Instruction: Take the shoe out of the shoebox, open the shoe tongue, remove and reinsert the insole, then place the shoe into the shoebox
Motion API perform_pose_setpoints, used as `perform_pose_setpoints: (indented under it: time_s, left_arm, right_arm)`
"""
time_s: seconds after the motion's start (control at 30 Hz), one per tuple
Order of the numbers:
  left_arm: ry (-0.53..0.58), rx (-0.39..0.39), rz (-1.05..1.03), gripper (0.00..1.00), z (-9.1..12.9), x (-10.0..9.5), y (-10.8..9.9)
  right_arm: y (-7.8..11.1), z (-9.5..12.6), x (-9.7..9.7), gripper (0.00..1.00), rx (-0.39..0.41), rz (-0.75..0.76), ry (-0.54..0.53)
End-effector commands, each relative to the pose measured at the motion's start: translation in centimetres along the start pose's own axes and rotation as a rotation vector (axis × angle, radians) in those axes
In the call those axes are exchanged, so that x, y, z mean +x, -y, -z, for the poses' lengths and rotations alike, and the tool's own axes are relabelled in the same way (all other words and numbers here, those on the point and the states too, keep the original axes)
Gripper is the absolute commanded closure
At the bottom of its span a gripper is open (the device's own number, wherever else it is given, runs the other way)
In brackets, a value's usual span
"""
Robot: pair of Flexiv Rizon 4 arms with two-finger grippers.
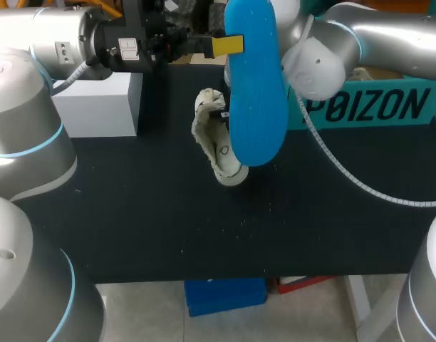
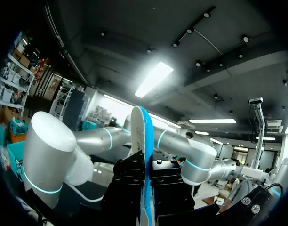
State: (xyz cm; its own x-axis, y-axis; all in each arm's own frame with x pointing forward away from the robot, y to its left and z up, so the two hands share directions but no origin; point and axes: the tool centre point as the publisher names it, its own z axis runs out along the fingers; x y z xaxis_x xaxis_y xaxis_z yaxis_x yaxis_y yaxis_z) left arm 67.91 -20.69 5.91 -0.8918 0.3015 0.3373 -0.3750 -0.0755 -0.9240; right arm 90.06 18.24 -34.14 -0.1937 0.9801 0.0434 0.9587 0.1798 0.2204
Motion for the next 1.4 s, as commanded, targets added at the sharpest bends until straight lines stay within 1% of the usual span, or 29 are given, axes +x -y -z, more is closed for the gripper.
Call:
perform_pose_setpoints:
  time_s: [0.03, 0.17, 0.27, 0.33, 0.47, 0.73, 0.9, 0.93, 0.97, 1.0, 1.03, 1.13, 1.2, 1.27, 1.33, 1.37, 1.4]
  left_arm:
    - [0.005, 0.000, 0.000, 1.00, -0.2, 0.0, -0.1]
    - [0.005, 0.000, 0.000, 1.00, -0.2, 0.0, -0.1]
    - [0.005, 0.000, 0.000, 1.00, -0.2, 0.0, -0.1]
    - [0.005, 0.000, 0.000, 1.00, -0.2, 0.0, -0.1]
    - [0.005, 0.000, 0.000, 1.00, -0.2, 0.0, -0.1]
    - [0.005, 0.000, 0.000, 1.00, -0.2, 0.0, -0.1]
    - [0.005, 0.000, 0.000, 1.00, -0.2, 0.0, -0.1]
    - [0.005, 0.000, 0.000, 1.00, -0.2, 0.0, -0.1]
    - [0.005, 0.000, 0.000, 1.00, -0.2, 0.0, -0.1]
    - [0.005, 0.000, 0.000, 1.00, -0.2, 0.0, -0.1]
    - [0.005, 0.000, 0.000, 1.00, -0.2, 0.0, -0.1]
    - [0.005, 0.000, 0.000, 1.00, -0.2, 0.0, -0.1]
    - [0.005, 0.000, 0.000, 1.00, -0.2, 0.0, -0.1]
    - [0.005, 0.000, 0.000, 1.00, -0.2, 0.0, -0.1]
    - [0.005, 0.000, 0.000, 1.00, -0.2, 0.0, -0.1]
    - [0.005, 0.000, 0.000, 1.00, -0.2, 0.0, -0.1]
    - [0.005, 0.000, 0.000, 1.00, -0.2, 0.0, -0.1]
  right_arm:
    - [-0.1, -0.9, 0.8, 1.00, -0.008, -0.112, 0.092]
    - [-0.3, -1.7, 0.3, 1.00, 0.004, -0.123, 0.114]
    - [-0.5, -2.8, -0.6, 1.00, 0.023, -0.120, 0.115]
    - [-0.4, -3.6, -0.9, 1.00, 0.044, -0.095, 0.093]
    - [-0.1, -4.8, -1.9, 1.00, 0.059, -0.134, 0.111]
    - [0.5, -6.1, -2.7, 1.00, 0.065, -0.215, 0.101]
    - [0.8, -6.3, -3.6, 1.00, 0.048, -0.270, 0.116]
    - [0.9, -6.2, -3.7, 0.85, 0.047, -0.285, 0.105]
    - [1.1, -6.2, -3.8, 0.37, 0.047, -0.292, 0.102]
    - [1.2, -6.0, -4.0, 0.00, 0.041, -0.303, 0.098]
    - [1.3, -5.8, -4.1, 0.00, 0.033, -0.310, 0.086]
    - [1.7, -4.9, -4.2, 0.00, 0.008, -0.335, 0.009]
    - [1.9, -4.1, -4.0, 0.00, -0.004, -0.353, -0.071]
    - [1.9, -3.2, -3.6, 0.00, -0.008, -0.357, -0.190]
    - [1.7, -2.5, -3.1, 0.00, 0.003, -0.339, -0.330]
    - [1.6, -2.1, -2.8, 0.00, -0.003, -0.327, -0.418]
    - [1.5, -1.5, -2.5, 0.00, 0.007, -0.307, -0.453]
